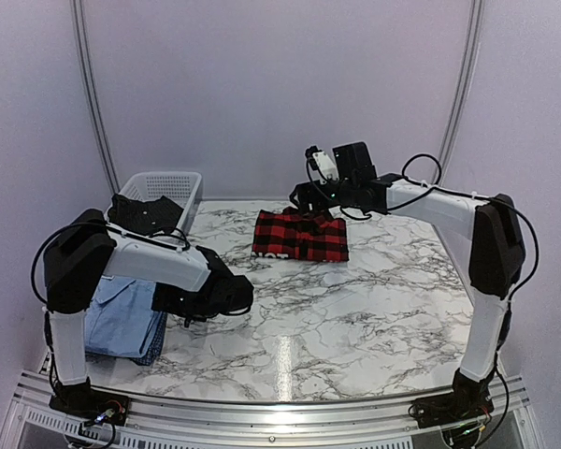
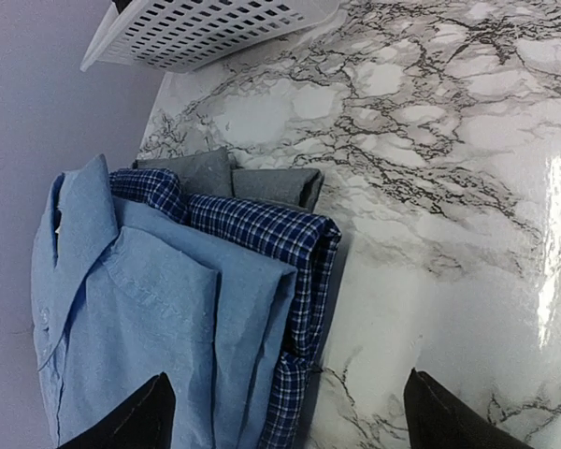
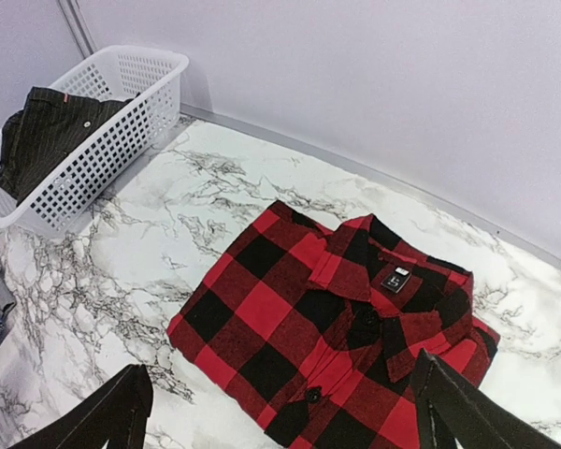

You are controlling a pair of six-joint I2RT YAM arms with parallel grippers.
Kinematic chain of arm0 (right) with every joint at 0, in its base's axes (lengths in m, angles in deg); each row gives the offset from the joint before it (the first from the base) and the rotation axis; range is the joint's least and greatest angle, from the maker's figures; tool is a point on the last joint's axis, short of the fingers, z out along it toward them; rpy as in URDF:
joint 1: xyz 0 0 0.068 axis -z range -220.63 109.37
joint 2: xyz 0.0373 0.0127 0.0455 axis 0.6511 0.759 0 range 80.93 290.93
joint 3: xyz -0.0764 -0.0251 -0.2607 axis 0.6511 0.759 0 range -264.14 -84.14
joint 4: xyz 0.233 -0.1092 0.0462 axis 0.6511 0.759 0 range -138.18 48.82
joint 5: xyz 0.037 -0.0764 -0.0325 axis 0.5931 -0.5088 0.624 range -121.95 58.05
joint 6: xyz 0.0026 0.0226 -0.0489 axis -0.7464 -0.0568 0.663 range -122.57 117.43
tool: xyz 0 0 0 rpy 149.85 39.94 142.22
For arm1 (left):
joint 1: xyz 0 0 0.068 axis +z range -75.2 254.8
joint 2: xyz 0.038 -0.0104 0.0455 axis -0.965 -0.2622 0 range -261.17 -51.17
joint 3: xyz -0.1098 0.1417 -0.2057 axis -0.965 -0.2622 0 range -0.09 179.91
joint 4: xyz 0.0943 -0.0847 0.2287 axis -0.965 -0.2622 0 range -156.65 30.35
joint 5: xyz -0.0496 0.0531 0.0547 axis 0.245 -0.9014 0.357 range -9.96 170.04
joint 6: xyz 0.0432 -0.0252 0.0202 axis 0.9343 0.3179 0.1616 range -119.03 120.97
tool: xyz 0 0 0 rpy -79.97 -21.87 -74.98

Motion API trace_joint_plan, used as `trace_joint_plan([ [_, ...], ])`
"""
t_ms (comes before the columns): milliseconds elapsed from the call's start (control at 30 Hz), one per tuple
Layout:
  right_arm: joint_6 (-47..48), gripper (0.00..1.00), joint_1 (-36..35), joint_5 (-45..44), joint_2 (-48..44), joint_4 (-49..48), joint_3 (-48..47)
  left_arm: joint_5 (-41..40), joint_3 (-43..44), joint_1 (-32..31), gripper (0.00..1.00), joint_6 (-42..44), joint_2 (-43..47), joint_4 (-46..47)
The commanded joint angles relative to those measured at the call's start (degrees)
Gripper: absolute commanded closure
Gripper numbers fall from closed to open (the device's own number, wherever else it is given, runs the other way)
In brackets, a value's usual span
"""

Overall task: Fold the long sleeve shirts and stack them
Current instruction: Move the square-folded shirt to the center of the board.

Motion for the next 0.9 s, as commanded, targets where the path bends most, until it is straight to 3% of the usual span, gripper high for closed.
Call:
trace_joint_plan([
  [0,-1.89,0.07,-0.4,2.16,-1.74,-1.73,3.61,-5.25,2.61,-2.01,0.13,-7.43,-3.33,-10.95],
  [400,-3.89,0.07,-0.4,5.52,-3.91,-3.9,8.23,-4.1,-1.84,-1.85,0.09,-13.51,-7.03,-13.82],
  [700,-4.92,0.07,-0.45,6.7,-6.05,-5.21,11.65,-1.87,-5.91,1.69,0.09,-9.04,-7.57,-6.49],
  [767,-5.2,0.07,-0.49,6.93,-6.25,-5.48,12.19,-1.75,-6.5,1.99,0.14,-8.94,-7.85,-6.01],
  [867,-5.54,0.07,-0.59,7.11,-6.42,-5.89,12.81,-1.61,-7.4,2.26,0.39,-8.87,-7.89,-4.74],
])
